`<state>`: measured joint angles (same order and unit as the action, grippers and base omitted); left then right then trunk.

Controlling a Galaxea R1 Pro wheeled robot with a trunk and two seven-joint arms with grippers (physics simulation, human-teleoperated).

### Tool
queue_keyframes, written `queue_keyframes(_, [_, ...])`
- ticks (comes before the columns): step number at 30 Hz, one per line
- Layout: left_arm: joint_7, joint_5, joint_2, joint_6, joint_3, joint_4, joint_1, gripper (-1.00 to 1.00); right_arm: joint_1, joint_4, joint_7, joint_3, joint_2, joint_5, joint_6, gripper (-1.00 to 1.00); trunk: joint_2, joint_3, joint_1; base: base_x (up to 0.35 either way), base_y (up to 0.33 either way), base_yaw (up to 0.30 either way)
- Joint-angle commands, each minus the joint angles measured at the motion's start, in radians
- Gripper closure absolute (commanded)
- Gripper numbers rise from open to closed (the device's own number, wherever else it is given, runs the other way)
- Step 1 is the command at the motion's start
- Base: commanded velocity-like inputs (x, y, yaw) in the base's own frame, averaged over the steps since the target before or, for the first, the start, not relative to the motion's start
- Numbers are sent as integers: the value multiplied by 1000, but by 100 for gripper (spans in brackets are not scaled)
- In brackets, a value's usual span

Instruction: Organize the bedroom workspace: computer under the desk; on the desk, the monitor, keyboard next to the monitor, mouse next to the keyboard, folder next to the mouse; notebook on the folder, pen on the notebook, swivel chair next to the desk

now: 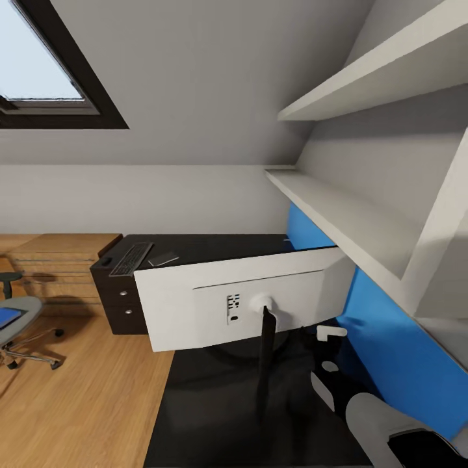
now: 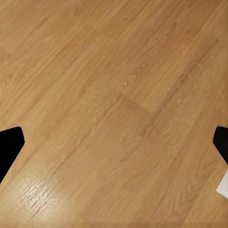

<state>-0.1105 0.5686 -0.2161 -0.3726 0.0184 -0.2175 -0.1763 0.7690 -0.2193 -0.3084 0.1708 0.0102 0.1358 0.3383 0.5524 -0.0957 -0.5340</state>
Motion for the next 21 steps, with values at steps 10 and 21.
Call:
queue_keyframes(10, [-3, -3, 0, -2, 2, 0, -1, -100, 1, 3, -3, 9, 1, 10, 5, -100, 2, -2, 0, 0, 0, 177])
queue_keyframes(21, [-3, -4, 1, -2, 2, 0, -2, -100, 1, 3, -2, 9, 3, 9, 4, -100, 2, -2, 0, 112, 0, 61])
